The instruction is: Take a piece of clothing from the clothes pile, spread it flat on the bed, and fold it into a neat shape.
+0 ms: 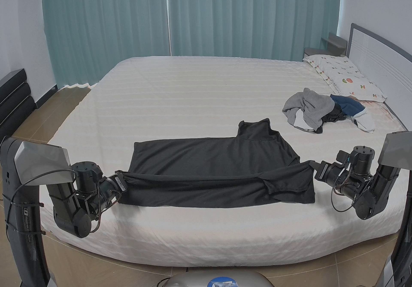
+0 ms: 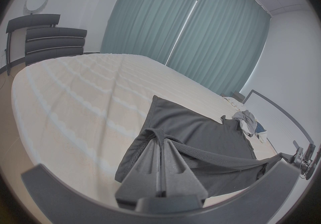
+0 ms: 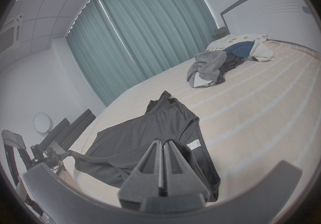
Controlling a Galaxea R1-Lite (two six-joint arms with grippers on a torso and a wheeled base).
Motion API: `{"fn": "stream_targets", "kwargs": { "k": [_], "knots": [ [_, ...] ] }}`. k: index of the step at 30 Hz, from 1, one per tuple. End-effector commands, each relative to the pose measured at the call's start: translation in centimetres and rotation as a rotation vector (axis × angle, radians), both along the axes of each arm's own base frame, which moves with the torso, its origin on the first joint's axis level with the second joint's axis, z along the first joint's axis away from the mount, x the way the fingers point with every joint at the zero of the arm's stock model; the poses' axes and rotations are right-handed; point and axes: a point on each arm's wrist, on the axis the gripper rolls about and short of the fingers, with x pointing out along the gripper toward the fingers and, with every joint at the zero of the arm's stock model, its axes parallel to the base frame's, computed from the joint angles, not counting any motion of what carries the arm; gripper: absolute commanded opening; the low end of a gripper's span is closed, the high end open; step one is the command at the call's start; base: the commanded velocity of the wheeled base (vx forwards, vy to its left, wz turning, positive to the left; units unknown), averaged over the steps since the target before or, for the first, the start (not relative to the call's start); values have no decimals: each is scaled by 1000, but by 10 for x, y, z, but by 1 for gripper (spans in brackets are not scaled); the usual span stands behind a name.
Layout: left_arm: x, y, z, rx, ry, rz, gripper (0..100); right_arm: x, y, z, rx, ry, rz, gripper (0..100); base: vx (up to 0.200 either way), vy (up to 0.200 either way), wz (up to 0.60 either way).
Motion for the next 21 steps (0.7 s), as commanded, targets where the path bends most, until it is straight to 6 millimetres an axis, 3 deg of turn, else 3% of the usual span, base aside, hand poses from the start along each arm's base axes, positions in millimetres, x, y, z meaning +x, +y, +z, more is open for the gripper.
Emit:
{"fn": "stream_targets", "kwargs": {
  "k": [1, 21],
  "knots": [
    [4, 0, 3, -2, -17, 1, 0, 5, 3, -4, 0, 1, 7, 0, 0, 0, 0],
    [37, -3, -37, -4, -15, 6, 0, 47, 13, -45, -2, 21, 14, 0, 0, 0, 0]
  ]
}}
